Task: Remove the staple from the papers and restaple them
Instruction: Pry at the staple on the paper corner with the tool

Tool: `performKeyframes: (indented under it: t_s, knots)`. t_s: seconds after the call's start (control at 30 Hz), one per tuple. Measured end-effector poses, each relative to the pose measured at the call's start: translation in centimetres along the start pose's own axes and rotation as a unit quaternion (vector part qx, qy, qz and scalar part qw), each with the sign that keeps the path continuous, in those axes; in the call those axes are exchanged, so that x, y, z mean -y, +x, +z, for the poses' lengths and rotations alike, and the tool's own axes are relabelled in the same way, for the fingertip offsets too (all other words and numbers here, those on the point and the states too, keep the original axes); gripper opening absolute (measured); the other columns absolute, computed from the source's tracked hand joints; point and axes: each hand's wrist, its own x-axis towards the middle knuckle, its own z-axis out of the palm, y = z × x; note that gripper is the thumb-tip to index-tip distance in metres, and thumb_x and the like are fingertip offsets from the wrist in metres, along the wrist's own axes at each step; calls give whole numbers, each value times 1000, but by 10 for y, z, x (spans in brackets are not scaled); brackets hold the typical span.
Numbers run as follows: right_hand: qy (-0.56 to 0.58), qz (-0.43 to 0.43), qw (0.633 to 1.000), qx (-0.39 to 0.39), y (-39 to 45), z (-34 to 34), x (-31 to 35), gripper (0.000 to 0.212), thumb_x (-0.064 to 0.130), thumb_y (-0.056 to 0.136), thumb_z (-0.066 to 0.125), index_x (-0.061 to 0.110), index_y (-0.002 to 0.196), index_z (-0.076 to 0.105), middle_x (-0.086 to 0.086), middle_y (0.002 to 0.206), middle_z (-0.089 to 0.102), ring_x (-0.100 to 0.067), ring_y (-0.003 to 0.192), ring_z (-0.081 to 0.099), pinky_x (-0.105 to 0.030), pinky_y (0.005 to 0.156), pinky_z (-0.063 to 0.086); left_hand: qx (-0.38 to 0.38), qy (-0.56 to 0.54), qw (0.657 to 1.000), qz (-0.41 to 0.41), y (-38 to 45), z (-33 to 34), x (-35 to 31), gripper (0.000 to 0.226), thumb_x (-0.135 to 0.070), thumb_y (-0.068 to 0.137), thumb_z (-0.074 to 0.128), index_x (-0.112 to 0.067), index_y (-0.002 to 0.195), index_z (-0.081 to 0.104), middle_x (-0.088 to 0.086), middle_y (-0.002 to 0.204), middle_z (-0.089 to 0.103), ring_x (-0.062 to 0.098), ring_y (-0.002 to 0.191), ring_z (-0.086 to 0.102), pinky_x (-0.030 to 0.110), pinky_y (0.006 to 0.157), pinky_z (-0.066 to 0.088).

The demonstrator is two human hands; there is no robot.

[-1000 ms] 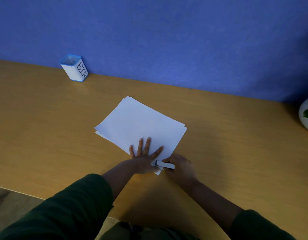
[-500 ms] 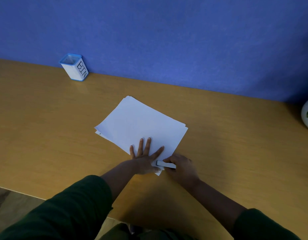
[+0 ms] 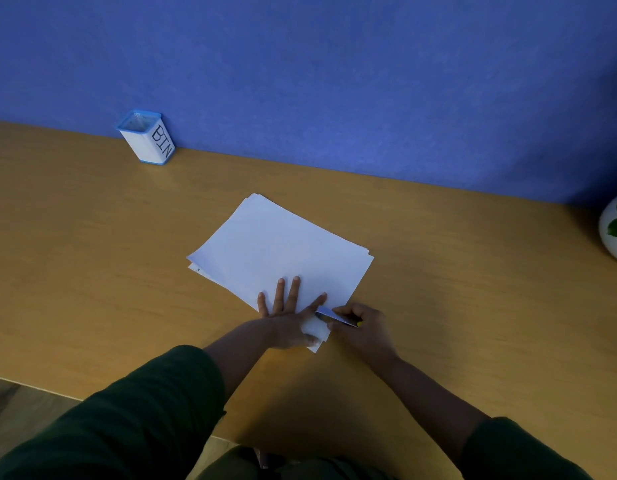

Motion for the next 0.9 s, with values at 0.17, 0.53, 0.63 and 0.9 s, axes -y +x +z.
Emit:
performKeyframes:
  t_s: [0.17,0.53,0.63,0.9]
  knots:
    - [-102,-57,993,2,-9,-2,-6,19,21,76,69,23,95,72,7,94,72,-10,83,65,-33,73,56,-3,22,1000,7,0,0,1,89,-61,86,45,-43,142,-21,9,148,-42,37,133,-39,63,109,-11]
    - [-171,-121,978,0,-8,2,1,16,27,79,67,25,94,73,7,93,72,-10,82,65,-18,65,44,-23,22,999,9,4,8,3,85,-64,85,40,-44,141,-21,9,148,-41,38,133,-40,65,108,-12]
    - [-135,-89,987,-9,-6,5,1,17,28,76,70,26,92,73,8,91,72,-9,80,65,-21,64,47,-11,7,1000,2,5,7,3,85,-64,85,41,-47,140,-22,7,146,-44,35,130,-43,64,108,-14]
    - [-142,-83,986,3,-8,-7,-7,18,21,76,69,23,94,71,7,94,71,-11,82,65,-29,69,53,-23,8,1000,2,6,9,4,89,-64,84,44,-46,140,-23,6,148,-42,35,133,-41,64,108,-13]
